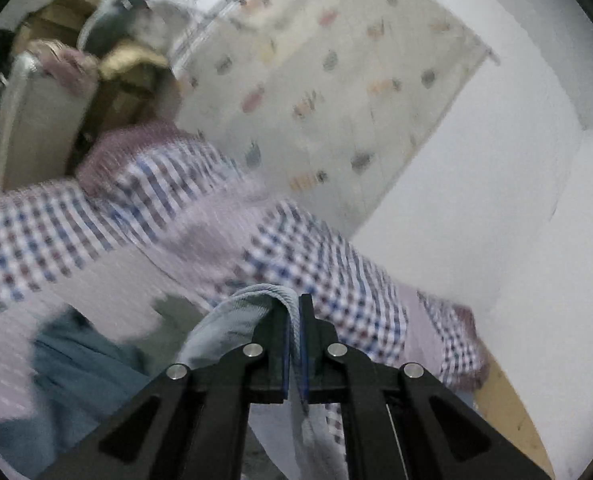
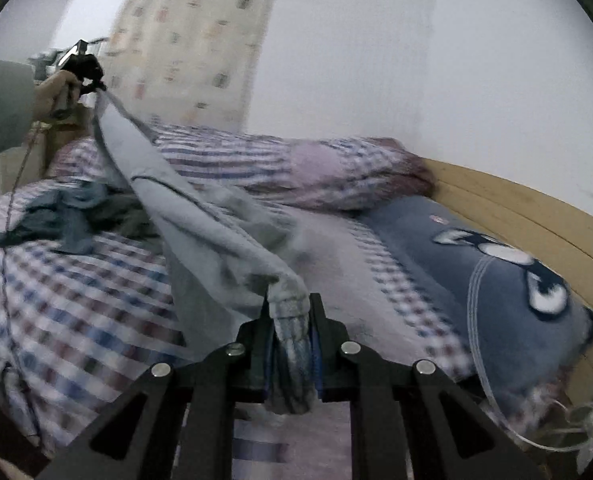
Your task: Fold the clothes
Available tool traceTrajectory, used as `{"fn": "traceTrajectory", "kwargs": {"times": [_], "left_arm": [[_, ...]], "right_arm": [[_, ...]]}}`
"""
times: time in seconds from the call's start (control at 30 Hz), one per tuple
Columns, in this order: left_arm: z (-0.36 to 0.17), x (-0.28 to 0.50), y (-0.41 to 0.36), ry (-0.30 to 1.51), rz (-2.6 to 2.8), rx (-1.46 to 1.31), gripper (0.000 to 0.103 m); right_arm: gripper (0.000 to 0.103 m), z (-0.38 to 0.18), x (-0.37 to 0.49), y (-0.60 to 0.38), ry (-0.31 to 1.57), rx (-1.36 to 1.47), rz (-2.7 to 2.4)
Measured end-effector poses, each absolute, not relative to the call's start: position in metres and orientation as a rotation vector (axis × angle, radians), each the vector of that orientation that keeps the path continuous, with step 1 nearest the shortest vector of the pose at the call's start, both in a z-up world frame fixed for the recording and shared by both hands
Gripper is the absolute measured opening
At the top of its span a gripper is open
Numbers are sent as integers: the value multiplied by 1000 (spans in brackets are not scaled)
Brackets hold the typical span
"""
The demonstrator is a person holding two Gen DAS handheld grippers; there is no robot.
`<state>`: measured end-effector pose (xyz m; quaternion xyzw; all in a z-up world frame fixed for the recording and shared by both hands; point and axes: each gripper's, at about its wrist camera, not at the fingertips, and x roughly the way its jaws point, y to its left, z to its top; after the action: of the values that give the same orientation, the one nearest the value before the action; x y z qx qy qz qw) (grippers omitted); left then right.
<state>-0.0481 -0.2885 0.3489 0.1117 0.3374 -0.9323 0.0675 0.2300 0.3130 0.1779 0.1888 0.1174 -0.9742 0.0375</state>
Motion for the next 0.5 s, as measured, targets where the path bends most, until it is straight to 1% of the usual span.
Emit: {"fn": "traceTrajectory", "kwargs": {"times": [0.07,0.13,0.17,0.27,0.3,0.37,0.43,0.5], "left_arm": [[352,2,-318,983,-2818,241,2],[342,50,-346,968,-2807,199,2],[329,75,-362,961,-2787,208,2],[279,116,-396,901,-2721,341,2],[258,125,-403,907,-2694,394,2],[212,142,-419,960,-2634,486,2],[172,159,-428,1047,-2579,530,2],[138,174,-437,1126,-2535,554,3]], "right_arm": [[15,175,235,282,391,587,-2894],[15,168,241,257,426,610,-2803],[15,161,244,245,450,634,-2750],[14,142,256,208,516,702,-2590],[14,134,259,197,542,732,-2534],[14,119,265,180,620,789,-2454],[15,116,268,169,679,796,-2424],[15,115,268,162,704,812,-2404]]}}
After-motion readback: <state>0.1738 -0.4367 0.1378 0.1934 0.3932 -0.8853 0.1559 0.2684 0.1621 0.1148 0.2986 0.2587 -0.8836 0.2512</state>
